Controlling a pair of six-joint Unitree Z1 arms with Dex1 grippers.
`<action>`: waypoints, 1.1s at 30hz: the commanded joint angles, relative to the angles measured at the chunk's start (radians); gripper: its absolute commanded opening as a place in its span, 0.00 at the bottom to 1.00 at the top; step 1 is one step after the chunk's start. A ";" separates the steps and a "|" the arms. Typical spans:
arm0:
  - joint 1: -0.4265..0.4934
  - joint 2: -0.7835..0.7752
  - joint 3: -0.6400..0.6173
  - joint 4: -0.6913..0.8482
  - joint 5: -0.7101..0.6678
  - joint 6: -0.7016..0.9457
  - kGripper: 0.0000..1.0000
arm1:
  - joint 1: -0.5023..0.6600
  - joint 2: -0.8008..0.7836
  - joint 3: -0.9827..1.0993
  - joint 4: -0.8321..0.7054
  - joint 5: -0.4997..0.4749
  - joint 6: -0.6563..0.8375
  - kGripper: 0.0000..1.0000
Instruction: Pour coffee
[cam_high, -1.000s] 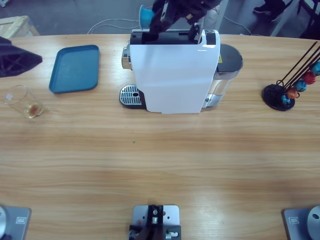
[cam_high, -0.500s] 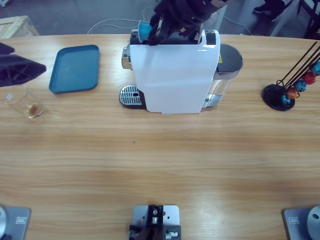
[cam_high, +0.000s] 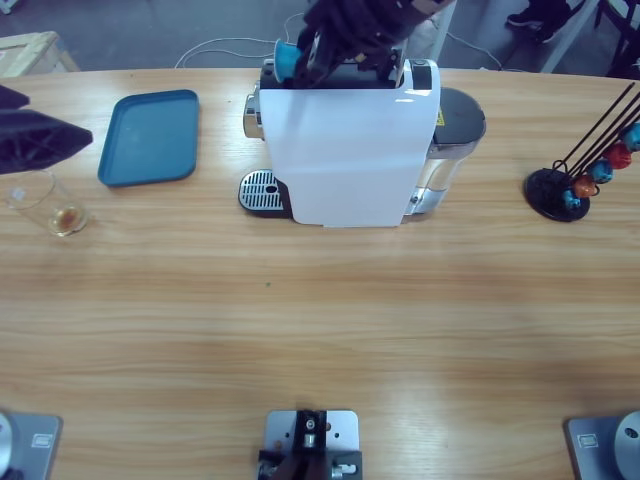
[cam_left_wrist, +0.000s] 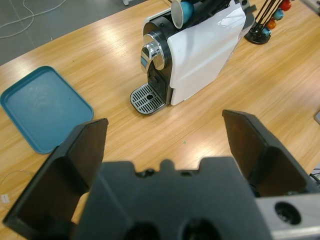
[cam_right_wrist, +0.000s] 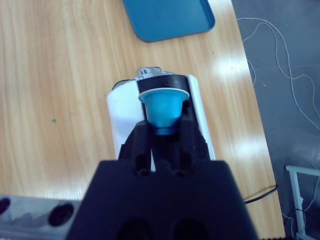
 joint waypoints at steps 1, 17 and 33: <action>0.009 -0.008 0.035 -0.009 0.007 -0.003 0.99 | -0.013 0.053 0.009 0.007 -0.010 0.015 0.00; 0.009 -0.009 0.036 -0.013 0.007 -0.003 0.99 | -0.015 0.021 0.032 -0.001 -0.003 0.021 1.00; 0.009 -0.018 0.018 -0.032 0.012 -0.001 0.98 | 0.138 -0.275 0.130 0.110 -0.158 0.715 0.00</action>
